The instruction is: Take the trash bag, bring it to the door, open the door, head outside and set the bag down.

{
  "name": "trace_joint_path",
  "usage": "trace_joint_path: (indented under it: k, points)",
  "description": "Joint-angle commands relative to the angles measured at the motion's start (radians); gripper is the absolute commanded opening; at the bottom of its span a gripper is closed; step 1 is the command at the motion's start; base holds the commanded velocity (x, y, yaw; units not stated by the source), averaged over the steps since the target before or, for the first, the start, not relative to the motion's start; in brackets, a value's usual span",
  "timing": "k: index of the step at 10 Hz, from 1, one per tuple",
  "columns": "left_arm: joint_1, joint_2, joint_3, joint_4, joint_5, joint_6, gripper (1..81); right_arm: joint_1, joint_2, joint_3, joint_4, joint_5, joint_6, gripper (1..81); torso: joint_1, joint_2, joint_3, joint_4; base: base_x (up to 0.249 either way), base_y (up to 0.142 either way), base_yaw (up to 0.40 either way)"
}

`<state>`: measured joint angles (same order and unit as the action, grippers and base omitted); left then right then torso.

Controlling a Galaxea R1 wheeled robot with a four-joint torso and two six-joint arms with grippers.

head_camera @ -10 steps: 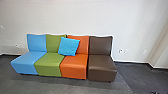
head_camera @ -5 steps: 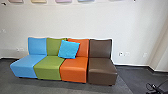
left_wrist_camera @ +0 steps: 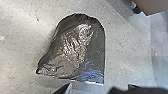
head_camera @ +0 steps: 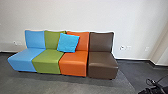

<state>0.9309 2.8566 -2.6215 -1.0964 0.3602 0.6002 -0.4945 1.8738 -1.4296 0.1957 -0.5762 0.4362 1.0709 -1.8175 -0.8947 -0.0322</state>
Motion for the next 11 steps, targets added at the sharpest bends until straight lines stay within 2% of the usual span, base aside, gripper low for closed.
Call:
trace_joint_path:
  k: [1,2,3,7,8,9,11]
  points:
    - [-0.163,-0.012,-0.003,-0.022,0.08,-0.002,81.1,0.148,-0.062,0.032,0.04,-0.051,0.003,81.1,0.062,-0.097,-0.091,0.0,0.0,0.0,0.0]
    - [-0.181,-0.009,-0.002,-0.023,0.082,-0.003,81.1,0.155,-0.062,0.034,0.044,-0.057,0.003,81.1,0.142,-0.221,-0.208,0.0,0.0,0.0,0.0]
    - [-0.201,0.001,-0.003,-0.022,0.097,-0.011,81.1,0.158,-0.062,0.035,0.047,-0.073,0.003,81.1,0.107,-0.168,-0.159,0.0,0.0,0.0,0.0]
    - [-0.231,0.017,-0.005,-0.026,0.1,-0.02,81.1,0.158,-0.065,0.038,0.048,-0.076,0.004,81.1,0.196,-0.306,-0.292,0.0,0.0,0.0,0.0]
    - [-0.246,0.018,-0.005,-0.034,0.098,-0.02,81.1,0.158,-0.066,0.038,0.048,-0.076,0.004,81.1,0.217,-0.341,-0.23,0.0,0.0,0.0,0.0]
    - [-0.263,0.021,-0.005,-0.034,0.098,-0.022,81.1,0.158,-0.065,0.038,0.047,-0.077,0.004,81.1,0.238,-0.374,-0.253,0.0,0.0,0.0,0.0]
    - [-0.283,0.035,-0.006,-0.031,0.099,-0.034,81.1,0.158,-0.066,0.038,0.044,-0.077,0.004,81.1,0.272,-0.428,-0.267,0.0,0.0,0.0,0.0]
